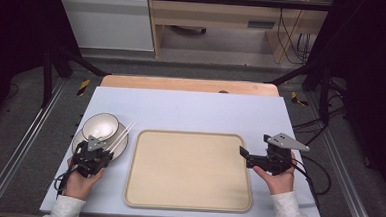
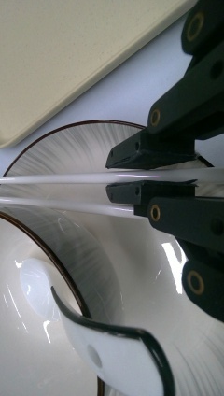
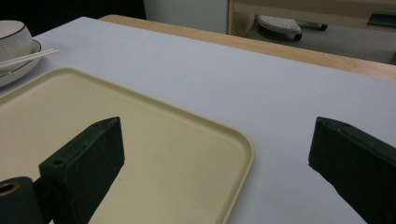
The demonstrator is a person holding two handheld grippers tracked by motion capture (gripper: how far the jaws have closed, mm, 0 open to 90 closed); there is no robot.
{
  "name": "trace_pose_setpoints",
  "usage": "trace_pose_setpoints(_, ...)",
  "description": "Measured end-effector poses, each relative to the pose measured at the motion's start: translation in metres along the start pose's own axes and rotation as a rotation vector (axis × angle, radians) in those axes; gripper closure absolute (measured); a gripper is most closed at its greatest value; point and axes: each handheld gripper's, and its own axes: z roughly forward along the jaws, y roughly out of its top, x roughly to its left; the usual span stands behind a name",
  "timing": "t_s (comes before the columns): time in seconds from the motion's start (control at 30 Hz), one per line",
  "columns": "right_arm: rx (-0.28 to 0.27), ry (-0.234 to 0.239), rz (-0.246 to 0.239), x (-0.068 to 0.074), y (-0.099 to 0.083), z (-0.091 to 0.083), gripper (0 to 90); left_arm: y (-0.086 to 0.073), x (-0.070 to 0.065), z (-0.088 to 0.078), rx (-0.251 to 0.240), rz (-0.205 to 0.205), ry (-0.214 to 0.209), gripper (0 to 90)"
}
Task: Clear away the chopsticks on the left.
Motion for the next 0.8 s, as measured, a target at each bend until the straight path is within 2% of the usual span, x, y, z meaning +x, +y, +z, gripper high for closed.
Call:
trace_pose_setpoints(0.3, 0.004, 0.002, 0.000, 0.000, 0.000, 0.000, 3.8, 0.001, -0.003, -0.001, -0.002, -0.001, 0.010, 84.3)
trace_pose_setpoints(0.53, -0.004, -0.002, -0.001, -0.001, 0.000, -0.002, 3.7, 0.005, -0.010, -0.014, -0.048, -0.015, 0.017, 84.4)
trace_pose_setpoints(0.57, -0.005, -0.002, 0.002, -0.001, 0.001, -0.002, 3.7, 0.006, -0.012, -0.019, -0.070, -0.025, 0.019, 84.4)
trace_pose_setpoints(0.8, -0.010, -0.004, 0.000, -0.001, 0.001, -0.003, 3.6, 0.009, -0.024, -0.030, -0.128, -0.055, 0.017, 84.4)
